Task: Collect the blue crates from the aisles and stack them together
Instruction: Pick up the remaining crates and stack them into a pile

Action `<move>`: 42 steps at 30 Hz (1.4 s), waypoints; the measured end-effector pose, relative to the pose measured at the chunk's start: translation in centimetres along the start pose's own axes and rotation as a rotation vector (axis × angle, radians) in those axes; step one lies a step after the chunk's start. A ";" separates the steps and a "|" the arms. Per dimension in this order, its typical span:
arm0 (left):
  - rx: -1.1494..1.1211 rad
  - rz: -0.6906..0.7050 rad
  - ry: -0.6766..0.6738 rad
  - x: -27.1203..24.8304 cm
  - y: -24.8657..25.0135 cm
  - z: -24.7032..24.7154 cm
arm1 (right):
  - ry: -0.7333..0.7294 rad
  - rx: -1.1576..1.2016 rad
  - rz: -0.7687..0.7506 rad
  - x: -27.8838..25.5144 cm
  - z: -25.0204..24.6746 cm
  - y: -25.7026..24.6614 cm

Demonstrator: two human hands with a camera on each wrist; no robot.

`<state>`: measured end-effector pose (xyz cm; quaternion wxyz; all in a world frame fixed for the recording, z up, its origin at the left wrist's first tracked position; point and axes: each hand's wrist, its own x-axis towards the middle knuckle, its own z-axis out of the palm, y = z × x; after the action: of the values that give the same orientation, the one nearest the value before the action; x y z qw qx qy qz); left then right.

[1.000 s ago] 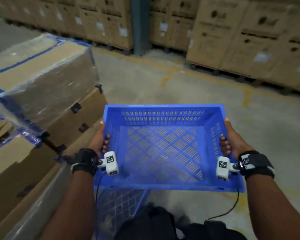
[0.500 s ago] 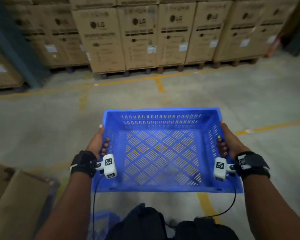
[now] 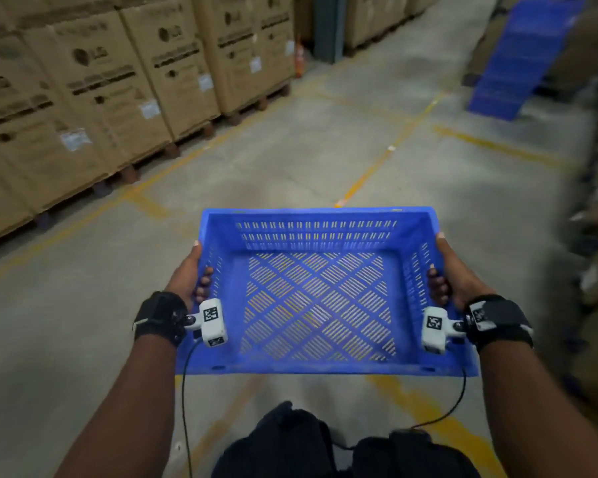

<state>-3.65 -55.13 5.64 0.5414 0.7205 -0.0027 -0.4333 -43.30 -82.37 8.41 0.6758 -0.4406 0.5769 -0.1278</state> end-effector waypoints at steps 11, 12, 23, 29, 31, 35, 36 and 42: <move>0.250 0.052 -0.373 4.8 6.4 15.1 | 0.332 0.346 0.036 -5.8 -8.8 6.7; 0.253 0.055 -0.389 5.0 6.5 16.1 | 0.342 0.361 0.029 -6.0 -9.3 6.9; 0.311 0.083 -0.375 8.5 7.6 28.3 | 0.407 0.346 0.041 -1.9 -17.7 4.9; 0.270 0.055 -0.381 12.5 9.6 33.7 | 0.378 0.297 0.053 4.3 -21.6 0.5; 0.268 0.038 -0.382 14.9 11.0 36.2 | 0.392 0.304 0.064 7.5 -23.2 -1.4; 0.287 0.019 -0.390 20.3 14.6 42.0 | 0.369 0.308 0.086 14.3 -25.7 -6.0; 0.293 0.020 -0.394 22.2 15.9 44.2 | 0.375 0.315 0.083 16.6 -26.5 -7.7; 0.337 0.047 -0.409 31.1 24.4 57.1 | 0.416 0.349 0.067 28.0 -31.7 -17.8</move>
<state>-8.69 -124.34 3.29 0.4118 0.6977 -0.2010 -0.5507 -57.15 -125.95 4.67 0.6125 -0.2625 0.6866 -0.2907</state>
